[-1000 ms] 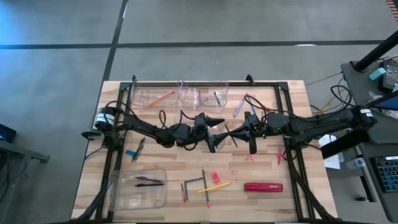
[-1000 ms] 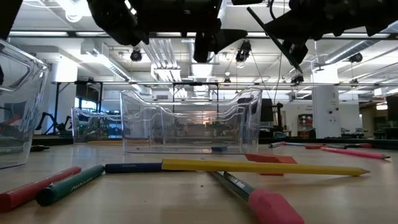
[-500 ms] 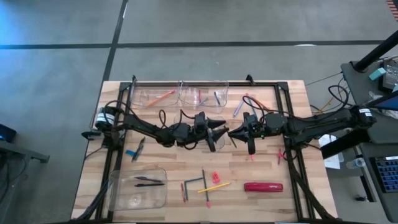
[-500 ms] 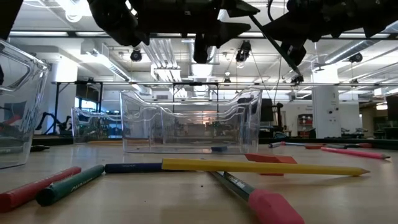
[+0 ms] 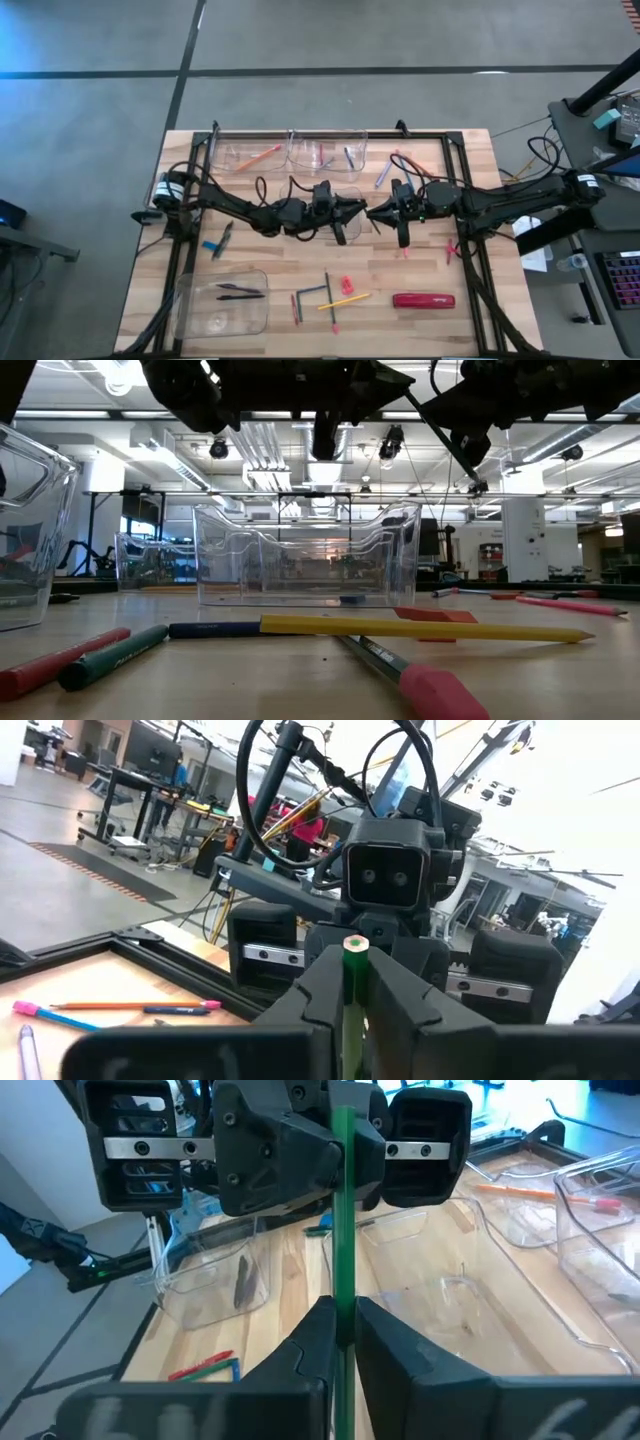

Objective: Sort crayons/erasers/pens/pencils in bins
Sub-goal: Put the top green pencil into the top left transparent bin

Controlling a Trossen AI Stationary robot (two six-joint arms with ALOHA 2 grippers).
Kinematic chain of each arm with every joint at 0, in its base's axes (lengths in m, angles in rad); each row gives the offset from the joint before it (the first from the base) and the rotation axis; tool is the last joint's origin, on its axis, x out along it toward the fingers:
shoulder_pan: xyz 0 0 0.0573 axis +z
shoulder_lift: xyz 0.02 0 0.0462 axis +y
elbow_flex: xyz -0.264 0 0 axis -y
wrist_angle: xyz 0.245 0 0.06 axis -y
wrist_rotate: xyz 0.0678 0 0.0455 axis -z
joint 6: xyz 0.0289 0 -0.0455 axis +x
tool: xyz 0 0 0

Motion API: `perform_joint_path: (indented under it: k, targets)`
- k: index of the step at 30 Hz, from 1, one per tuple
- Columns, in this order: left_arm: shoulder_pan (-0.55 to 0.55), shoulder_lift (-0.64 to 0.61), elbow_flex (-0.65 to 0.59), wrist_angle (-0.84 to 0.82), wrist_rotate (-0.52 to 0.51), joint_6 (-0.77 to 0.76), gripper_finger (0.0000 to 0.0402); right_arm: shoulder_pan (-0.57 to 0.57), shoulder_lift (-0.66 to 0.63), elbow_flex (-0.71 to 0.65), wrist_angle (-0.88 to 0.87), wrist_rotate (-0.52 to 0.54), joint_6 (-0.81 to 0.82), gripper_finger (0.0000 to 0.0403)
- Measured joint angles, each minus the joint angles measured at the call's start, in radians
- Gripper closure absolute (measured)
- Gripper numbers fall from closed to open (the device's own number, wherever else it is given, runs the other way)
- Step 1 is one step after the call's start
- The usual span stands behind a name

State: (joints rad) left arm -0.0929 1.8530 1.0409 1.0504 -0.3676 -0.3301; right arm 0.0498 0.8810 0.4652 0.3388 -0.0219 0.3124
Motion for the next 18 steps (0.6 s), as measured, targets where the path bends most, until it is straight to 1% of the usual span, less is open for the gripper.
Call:
perform_joint_path:
  k: [8,13,18]
  targets:
    - [0.002,-0.018,-0.001,-0.022,-0.004,0.052,0.0393,0.0,0.0,0.0,-0.044,-0.004,-0.028,0.0324]
    - [0.002,-0.052,-0.001,-0.071,-0.008,0.067,0.0393,0.0,0.0,0.0,-0.051,-0.005,-0.037,0.0319]
    - [0.002,-0.068,-0.001,-0.083,-0.008,0.083,0.0393,0.0,0.0,0.0,-0.046,-0.006,-0.037,0.0319]
